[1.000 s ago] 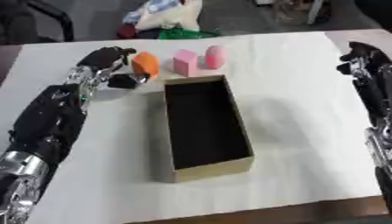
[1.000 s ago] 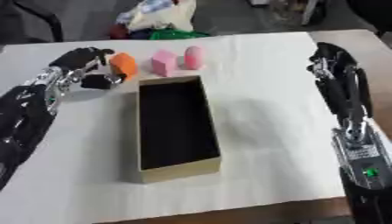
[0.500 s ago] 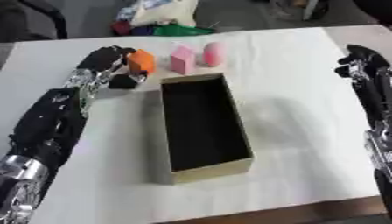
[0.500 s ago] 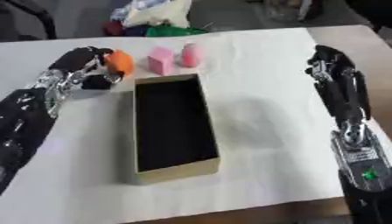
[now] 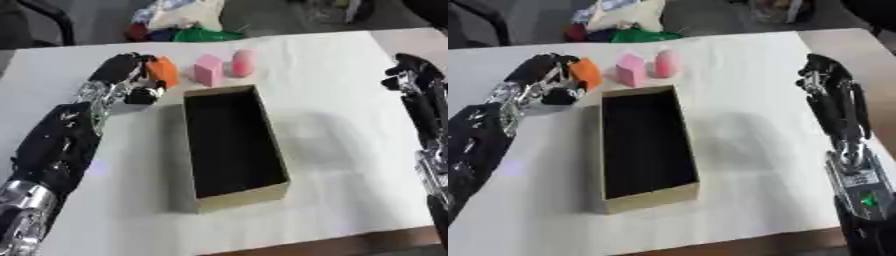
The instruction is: Pick up objects on the table and place them in the box.
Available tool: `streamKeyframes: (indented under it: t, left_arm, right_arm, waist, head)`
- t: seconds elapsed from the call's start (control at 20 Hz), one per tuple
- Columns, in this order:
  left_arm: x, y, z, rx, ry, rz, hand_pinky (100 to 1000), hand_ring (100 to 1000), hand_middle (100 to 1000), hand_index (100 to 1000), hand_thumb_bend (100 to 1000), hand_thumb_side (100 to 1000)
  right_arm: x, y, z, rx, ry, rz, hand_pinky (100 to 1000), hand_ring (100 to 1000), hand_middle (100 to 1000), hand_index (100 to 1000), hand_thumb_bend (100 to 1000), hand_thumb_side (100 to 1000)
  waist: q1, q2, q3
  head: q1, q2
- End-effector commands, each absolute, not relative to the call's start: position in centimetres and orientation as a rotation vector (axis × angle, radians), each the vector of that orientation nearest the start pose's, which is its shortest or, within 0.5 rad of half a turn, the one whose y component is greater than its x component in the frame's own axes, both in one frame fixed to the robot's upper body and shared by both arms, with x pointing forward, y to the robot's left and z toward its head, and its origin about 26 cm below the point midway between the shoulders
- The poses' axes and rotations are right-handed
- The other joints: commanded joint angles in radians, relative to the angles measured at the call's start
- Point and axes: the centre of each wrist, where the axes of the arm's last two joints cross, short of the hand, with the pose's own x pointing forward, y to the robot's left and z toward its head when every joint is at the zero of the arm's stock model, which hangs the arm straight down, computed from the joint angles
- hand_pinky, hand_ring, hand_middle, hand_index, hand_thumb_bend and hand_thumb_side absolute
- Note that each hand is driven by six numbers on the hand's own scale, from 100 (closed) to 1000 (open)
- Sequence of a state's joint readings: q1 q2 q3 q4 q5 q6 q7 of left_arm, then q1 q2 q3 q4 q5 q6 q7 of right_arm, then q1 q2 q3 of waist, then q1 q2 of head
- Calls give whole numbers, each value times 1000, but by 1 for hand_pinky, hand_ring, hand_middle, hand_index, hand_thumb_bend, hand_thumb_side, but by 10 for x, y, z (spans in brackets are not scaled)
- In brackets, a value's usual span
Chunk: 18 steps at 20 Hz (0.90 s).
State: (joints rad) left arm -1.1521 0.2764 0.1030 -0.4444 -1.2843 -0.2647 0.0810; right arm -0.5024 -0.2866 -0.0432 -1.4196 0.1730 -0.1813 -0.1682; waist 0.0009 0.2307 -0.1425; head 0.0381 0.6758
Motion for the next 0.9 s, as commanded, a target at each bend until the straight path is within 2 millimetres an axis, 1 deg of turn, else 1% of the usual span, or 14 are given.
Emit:
streamKeyframes:
  t: [0.05, 0.55, 0.75, 0.9]
  left_arm:
    - [519, 251, 176, 1078, -1601, -1291, 608, 503, 496, 783, 100, 437]
    - [517, 253, 207, 1008, -1755, -1329, 611, 503, 495, 785, 100, 426]
    - [515, 245, 220, 963, -1840, -1390, 613, 505, 496, 786, 100, 419]
    - [512, 234, 229, 917, -1899, -1468, 616, 511, 504, 790, 100, 413]
  right_arm:
    - [395, -284, 139, -444, -2137, 242, 679, 617, 603, 823, 100, 788]
    - [391, -286, 132, -457, -2120, 244, 680, 618, 603, 824, 100, 783]
    - [390, -286, 131, -461, -2116, 246, 680, 619, 604, 824, 100, 781]
    - [390, -286, 130, -462, -2114, 247, 681, 619, 604, 825, 100, 780]
  waist:
    - [-3, -29, 1]
    - [3, -69, 28]
    - [5, -79, 37]
    - [5, -87, 41]
  head:
    - [-1, -3]
    - [-10, 20]
    - [-16, 26]
    - [-20, 28]
